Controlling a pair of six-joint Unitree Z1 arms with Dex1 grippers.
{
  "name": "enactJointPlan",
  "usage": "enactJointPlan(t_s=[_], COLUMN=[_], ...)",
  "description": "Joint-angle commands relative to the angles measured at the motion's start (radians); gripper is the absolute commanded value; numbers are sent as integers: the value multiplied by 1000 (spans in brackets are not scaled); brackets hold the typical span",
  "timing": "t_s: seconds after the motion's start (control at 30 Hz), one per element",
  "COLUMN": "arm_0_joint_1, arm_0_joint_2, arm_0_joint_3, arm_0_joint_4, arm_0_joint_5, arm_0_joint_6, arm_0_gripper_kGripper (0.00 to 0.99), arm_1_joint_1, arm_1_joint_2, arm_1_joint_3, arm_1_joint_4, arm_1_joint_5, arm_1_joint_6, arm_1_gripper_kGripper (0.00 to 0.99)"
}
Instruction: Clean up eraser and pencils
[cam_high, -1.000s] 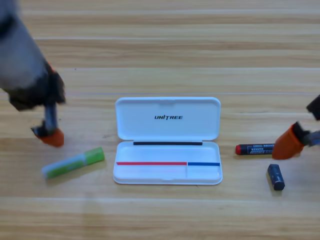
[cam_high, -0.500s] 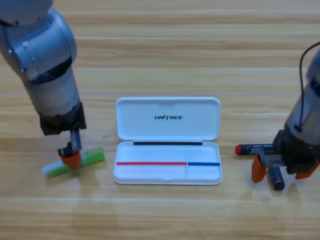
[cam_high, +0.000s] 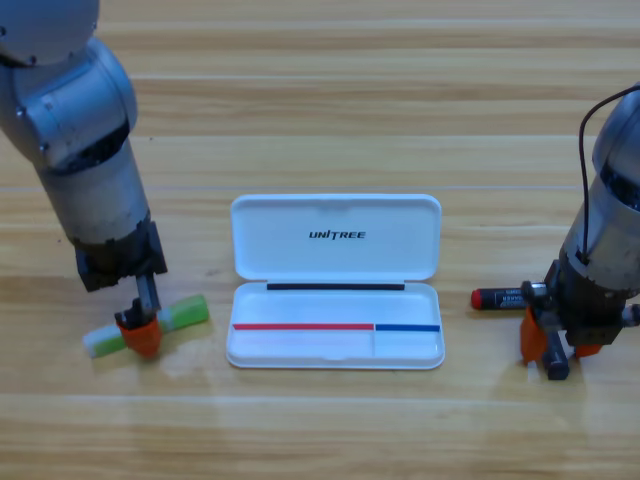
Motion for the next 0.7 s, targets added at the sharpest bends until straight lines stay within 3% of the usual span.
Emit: enactJointPlan(t_s=[0.03,0.2,0.3,0.37,0.43,0.53,0.7], arm_0_joint_1=[23,31,32,36,36,36,37], arm_0_joint_2=[38,39,46,47,49,53,65], arm_0_joint_3=[43,69,74,77,79,80,79], arm_0_joint_4=[-36,-66,-71,-75,-77,-77,-75], arm_0_joint_5=[-30,-41,-44,-47,-47,-47,-47], arm_0_joint_6=[10,10,13,17,19,25,48], arm_0_gripper_kGripper=[979,965,914,893,865,821,699], arm_1_joint_1=[-3,-11,2,23,34,49,98], arm_1_joint_2=[83,43,-34,-65,-78,-55,47], arm_1_joint_3=[3,-52,-119,-187,-227,-282,-372], arm_1_joint_4=[35,132,224,280,300,314,314], arm_1_joint_5=[26,31,3,-62,-95,-74,-14], arm_1_joint_6=[-9,-135,-444,-666,-844,-1077,-1241], arm_1_gripper_kGripper=[0,0,0,0,0,0,0])
